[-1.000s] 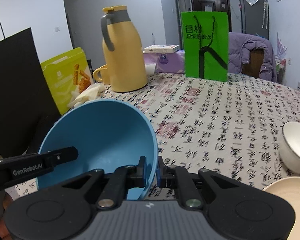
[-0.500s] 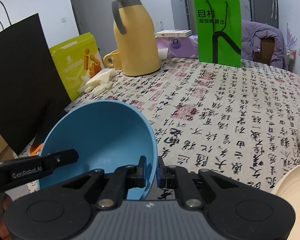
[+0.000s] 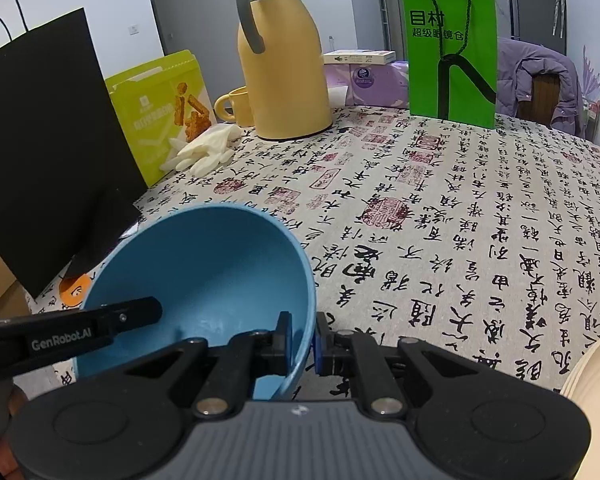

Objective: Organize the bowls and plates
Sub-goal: 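Carry the held blue bowl toward the black paper bag with both grippers, then lower the blue bowl onto the table and open both grippers, then move both open grippers toward the white black-rimmed bowls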

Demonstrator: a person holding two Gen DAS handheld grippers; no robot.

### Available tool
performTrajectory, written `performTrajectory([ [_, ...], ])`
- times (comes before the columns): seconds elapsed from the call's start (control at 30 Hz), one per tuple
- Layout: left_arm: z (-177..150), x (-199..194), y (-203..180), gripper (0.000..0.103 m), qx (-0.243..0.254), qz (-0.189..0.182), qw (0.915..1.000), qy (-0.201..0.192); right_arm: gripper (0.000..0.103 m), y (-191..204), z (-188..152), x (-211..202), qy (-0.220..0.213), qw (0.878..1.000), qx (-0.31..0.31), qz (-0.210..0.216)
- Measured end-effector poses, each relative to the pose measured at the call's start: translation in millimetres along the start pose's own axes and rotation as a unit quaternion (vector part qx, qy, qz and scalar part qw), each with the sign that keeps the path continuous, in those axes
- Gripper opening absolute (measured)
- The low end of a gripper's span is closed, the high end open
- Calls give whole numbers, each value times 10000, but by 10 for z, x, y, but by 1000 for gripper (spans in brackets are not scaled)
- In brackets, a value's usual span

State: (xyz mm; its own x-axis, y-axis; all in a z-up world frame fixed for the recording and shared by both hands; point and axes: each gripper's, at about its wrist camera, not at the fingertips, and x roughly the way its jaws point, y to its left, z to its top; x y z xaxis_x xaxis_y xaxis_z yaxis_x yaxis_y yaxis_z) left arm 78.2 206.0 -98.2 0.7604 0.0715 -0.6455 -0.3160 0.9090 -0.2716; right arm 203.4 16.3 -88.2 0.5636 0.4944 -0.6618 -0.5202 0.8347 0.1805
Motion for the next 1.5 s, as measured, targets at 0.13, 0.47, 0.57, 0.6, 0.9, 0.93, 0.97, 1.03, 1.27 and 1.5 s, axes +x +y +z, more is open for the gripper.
performTrajectory([
  [0.13,4,-44,5,30,-14,-48,9999,-130,20,-25,-9,-41,-94,9999,75,89],
  [0.47,30,-285,-4,77,59,-30,9971,-754,68,-84,-54,-323,-667,9972,99,318],
  [0.57,17,-388,-21,98,151,-50,9943,-1050,92,-121,-67,-423,-912,9951,87,377],
  [0.6,8,-430,-28,103,190,-56,9929,-1174,96,-139,-75,-463,-1015,9940,87,390],
  [0.9,-56,-690,-121,103,340,-197,9831,-1788,103,-238,-160,-754,-1532,9879,66,247],
  [0.93,-62,-708,-133,103,355,-208,9825,-1817,103,-248,-174,-775,-1555,9875,59,235],
  [0.97,-68,-725,-143,103,364,-229,9820,-1841,103,-258,-188,-791,-1571,9873,54,221],
  [1.03,-87,-760,-152,103,375,-247,9810,-1885,103,-274,-218,-830,-1608,9868,35,192],
  [1.27,-178,-834,-180,103,431,-323,9779,-2022,103,-356,-309,-993,-1805,9834,31,163],
  [1.5,-276,-889,-211,103,526,-377,9762,-2070,103,-525,-423,-1180,-2038,9790,90,51],
])
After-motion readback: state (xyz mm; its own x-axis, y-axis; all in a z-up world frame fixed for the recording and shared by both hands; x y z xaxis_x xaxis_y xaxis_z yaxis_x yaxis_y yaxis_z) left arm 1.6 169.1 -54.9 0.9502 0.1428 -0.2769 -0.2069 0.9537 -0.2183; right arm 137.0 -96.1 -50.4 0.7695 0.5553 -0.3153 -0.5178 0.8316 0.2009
